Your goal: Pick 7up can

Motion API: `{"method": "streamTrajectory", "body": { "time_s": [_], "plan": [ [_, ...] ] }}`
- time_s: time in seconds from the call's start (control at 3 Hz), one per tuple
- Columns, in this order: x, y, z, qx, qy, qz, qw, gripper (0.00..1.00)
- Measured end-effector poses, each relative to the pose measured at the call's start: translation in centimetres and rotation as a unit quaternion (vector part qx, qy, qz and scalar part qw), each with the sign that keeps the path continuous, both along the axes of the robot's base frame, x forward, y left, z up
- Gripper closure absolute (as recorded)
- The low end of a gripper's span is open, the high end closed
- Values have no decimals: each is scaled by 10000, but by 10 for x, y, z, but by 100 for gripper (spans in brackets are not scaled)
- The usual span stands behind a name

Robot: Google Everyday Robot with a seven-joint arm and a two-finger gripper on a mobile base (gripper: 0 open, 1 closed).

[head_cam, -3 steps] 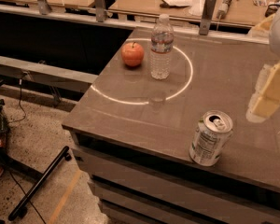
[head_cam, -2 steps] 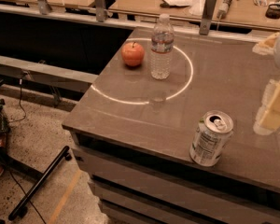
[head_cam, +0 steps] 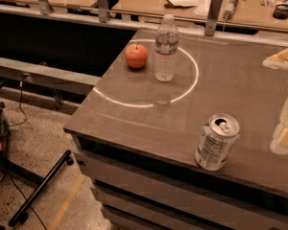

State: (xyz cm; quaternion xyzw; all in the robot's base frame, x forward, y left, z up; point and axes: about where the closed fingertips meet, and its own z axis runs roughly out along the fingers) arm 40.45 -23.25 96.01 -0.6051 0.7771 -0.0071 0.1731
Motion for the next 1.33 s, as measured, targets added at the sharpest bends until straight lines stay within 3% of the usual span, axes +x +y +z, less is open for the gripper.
{"method": "streamTrajectory", "body": {
  "time_s": [0.33,0.67,1.0,1.33],
  "plan": [
    [-8,10,1,18,-112,220,9997,0],
    [-37,35,-5,-71,-166,945,9954,0],
    [-60,69,-27,-312,7,1658,9857,0],
    [-63,98,-48,-593,134,2082,9762,0]
  ]
}}
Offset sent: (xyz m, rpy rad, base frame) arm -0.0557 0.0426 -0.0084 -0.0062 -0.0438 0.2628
